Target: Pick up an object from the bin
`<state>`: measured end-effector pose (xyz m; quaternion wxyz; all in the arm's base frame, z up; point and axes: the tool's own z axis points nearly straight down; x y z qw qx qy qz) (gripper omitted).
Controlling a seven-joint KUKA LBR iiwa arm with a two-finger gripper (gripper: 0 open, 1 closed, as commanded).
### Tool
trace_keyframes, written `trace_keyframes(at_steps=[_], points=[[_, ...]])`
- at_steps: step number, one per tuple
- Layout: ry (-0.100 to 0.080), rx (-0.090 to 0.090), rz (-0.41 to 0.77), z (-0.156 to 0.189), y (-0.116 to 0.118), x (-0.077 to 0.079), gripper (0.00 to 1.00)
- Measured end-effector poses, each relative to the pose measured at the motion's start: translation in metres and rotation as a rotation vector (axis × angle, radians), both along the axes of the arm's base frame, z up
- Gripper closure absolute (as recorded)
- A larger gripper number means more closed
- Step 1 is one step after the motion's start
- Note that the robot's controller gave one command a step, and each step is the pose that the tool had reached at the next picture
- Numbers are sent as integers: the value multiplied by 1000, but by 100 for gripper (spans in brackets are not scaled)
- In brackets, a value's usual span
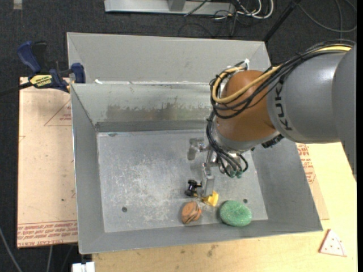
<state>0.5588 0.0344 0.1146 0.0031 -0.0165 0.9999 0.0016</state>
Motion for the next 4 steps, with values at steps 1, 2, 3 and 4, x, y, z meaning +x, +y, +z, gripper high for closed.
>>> trace_keyframes(at_steps=[1, 2, 3, 4], points=[[2, -2, 132, -44, -8, 33, 100], [3, -2, 131, -44, -8, 32, 0], [3, -2, 131, -44, -8, 32, 0], [2, -1, 166, -44, -59, 36, 0]])
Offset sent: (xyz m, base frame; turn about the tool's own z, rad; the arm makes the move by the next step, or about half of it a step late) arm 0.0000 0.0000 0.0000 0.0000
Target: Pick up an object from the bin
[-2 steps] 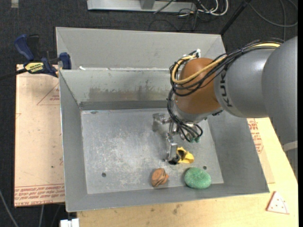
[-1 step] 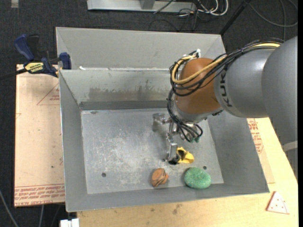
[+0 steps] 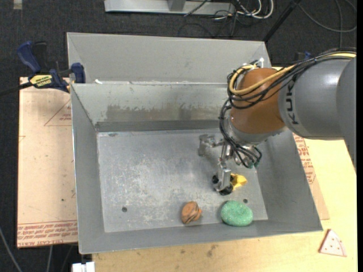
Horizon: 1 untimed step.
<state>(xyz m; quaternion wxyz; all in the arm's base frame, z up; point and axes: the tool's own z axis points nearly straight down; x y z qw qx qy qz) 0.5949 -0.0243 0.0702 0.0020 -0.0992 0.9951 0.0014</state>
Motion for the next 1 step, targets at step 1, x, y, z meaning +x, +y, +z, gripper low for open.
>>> trace_keyframes(at_steps=[1], points=[[0, -2, -43, 0, -58, 0, 0]])
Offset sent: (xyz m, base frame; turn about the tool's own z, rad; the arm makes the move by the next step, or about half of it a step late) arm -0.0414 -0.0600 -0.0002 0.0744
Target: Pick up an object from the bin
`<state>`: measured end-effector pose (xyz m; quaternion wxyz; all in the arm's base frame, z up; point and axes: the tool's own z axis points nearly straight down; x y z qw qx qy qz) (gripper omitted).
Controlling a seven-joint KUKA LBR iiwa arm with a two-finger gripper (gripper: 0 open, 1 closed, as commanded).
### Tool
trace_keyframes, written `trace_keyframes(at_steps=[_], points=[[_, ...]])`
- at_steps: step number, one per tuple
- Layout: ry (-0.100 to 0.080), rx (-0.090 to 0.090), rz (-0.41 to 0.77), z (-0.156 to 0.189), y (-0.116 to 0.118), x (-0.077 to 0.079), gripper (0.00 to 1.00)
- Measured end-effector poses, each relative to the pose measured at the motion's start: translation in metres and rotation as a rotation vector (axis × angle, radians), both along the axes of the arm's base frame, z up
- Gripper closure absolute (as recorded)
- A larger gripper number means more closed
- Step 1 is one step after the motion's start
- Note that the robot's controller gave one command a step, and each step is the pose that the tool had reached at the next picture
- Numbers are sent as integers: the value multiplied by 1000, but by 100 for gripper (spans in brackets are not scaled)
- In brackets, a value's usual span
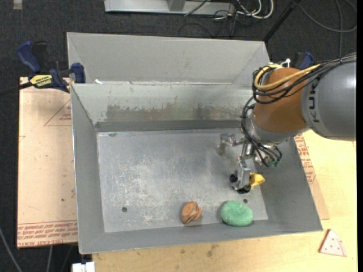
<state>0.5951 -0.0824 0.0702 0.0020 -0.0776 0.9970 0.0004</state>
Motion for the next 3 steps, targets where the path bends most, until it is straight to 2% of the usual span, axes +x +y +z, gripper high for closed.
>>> trace_keyframes(at_steps=[1, 2, 3], points=[[1, -1, -22, 0, -5, -29, 0], [2, 0, 3, 0, -60, -58, 100], [2, 0, 3, 0, -60, -58, 100]])
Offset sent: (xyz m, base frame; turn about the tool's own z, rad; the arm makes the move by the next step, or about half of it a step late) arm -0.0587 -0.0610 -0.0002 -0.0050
